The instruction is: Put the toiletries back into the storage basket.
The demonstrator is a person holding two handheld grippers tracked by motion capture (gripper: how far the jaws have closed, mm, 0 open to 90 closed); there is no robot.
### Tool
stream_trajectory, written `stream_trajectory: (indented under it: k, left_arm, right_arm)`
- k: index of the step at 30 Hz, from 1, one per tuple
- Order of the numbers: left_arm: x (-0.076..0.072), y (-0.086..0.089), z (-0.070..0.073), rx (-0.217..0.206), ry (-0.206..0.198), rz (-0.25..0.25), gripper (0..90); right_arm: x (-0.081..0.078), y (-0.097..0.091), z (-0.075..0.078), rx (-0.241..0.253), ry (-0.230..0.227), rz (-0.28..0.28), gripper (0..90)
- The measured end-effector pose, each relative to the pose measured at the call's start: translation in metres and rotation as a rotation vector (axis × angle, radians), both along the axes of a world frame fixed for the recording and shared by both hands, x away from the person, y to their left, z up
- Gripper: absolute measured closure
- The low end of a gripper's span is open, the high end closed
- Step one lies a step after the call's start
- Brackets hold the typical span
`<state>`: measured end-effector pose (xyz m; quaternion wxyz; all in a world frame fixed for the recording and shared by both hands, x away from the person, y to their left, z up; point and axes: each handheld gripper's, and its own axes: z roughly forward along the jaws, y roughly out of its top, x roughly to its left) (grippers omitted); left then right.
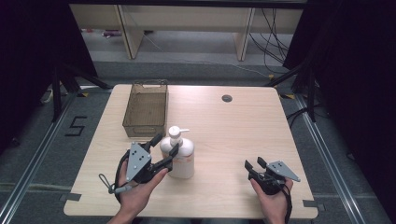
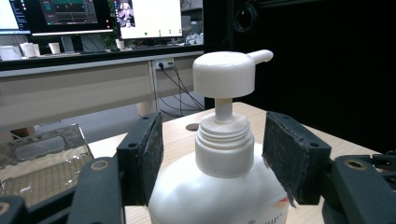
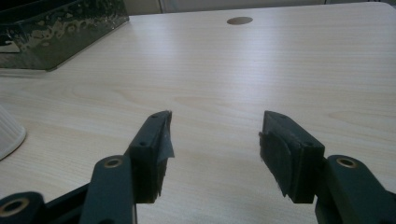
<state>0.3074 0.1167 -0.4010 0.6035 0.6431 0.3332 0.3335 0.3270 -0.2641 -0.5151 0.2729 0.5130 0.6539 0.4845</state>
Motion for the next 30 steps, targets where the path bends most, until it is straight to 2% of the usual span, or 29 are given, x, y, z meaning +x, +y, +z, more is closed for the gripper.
stream_trajectory:
  k: [3,4,5,10,11,16,17,23,30]
  left_arm:
    - [0.003,-0.002,0.001,-0.006,0.012,0.005,38.1]
    - [0.003,-0.003,0.002,-0.006,0.013,0.011,38.4]
    - [0.004,-0.004,0.003,-0.008,0.017,0.018,38.8]
    - [0.005,-0.012,0.009,-0.006,0.027,0.033,41.8]
    - [0.005,-0.012,0.010,0.000,0.026,0.039,42.2]
    - [0.007,-0.017,0.017,0.005,0.033,0.056,44.5]
    - [0.008,-0.018,0.018,0.009,0.033,0.058,44.9]
    - [0.009,-0.022,0.018,0.013,0.051,0.091,47.4]
    - [0.008,-0.025,0.021,0.015,0.052,0.112,49.1]
  right_arm:
    - [-0.001,0.000,0.001,0.002,0.008,-0.004,44.0]
    - [-0.003,0.003,0.001,0.029,0.025,-0.014,44.0]
    - [-0.001,0.001,0.000,-0.005,0.006,-0.011,44.0]
    - [-0.001,0.000,0.001,-0.003,0.005,-0.001,44.0]
    - [-0.003,0.003,0.001,0.031,0.026,-0.019,44.0]
    - [-0.004,0.003,0.002,0.024,0.049,-0.020,43.9]
    - [-0.002,0.000,0.002,-0.015,0.013,-0.012,43.9]
    - [0.000,0.001,0.000,0.012,0.013,-0.004,43.7]
    - [0.001,0.000,0.000,-0.016,0.006,-0.012,43.5]
